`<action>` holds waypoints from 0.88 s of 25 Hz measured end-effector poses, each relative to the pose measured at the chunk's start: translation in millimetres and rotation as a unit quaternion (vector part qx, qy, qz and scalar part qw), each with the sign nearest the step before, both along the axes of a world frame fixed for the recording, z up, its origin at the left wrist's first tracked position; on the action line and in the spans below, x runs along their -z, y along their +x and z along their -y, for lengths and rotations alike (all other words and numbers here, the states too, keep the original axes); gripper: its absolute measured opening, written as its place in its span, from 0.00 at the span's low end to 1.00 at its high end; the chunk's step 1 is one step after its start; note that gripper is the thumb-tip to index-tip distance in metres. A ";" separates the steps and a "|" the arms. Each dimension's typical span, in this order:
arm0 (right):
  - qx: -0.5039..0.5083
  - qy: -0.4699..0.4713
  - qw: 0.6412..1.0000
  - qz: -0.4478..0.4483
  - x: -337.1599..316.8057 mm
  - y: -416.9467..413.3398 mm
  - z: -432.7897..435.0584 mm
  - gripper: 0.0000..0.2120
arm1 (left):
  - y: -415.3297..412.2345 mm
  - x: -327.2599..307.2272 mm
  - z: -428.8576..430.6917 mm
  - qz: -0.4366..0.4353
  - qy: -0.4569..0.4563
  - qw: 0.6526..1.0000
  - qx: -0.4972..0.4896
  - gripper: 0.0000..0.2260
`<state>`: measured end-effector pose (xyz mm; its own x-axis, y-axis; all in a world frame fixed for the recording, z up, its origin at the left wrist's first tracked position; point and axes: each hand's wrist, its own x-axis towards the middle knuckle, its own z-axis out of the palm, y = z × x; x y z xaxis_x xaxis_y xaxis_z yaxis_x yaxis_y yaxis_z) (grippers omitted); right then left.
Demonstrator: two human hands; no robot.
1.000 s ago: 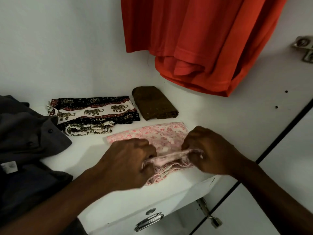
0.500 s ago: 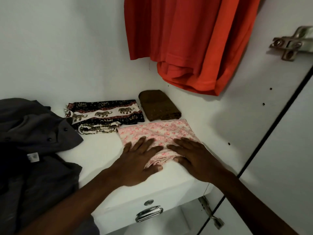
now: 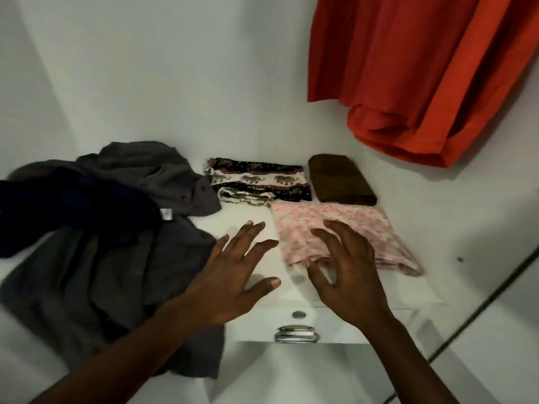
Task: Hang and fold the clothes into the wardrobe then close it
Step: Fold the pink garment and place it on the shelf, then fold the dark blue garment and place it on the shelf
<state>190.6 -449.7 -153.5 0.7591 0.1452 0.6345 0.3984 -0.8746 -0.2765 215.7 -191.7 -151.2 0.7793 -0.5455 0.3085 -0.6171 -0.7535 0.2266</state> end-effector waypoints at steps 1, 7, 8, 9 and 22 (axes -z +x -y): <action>-0.020 0.029 0.999 -0.009 -0.6 4.9 -14.9 0.24 | -5.3 -4.1 -10.1 0.014 -0.017 1.000 -0.010 0.30; -0.175 0.149 0.967 -0.114 -7.3 29.4 -146.2 0.16 | -20.4 -19.8 -125.3 0.099 -0.133 0.973 -0.162 0.26; -0.203 0.166 0.958 -0.119 -10.3 32.4 -164.3 0.15 | -18.5 -21.6 -140.9 0.101 -0.170 0.961 -0.195 0.26; -0.227 0.178 0.949 -0.125 -13.8 35.8 -183.3 0.14 | -15.2 -21.5 -157.4 0.099 -0.214 0.945 -0.225 0.25; -0.072 -0.057 0.980 -0.174 -51.9 121.6 -387.6 0.17 | 49.1 -5.4 -301.0 -0.154 -0.441 0.819 -0.333 0.17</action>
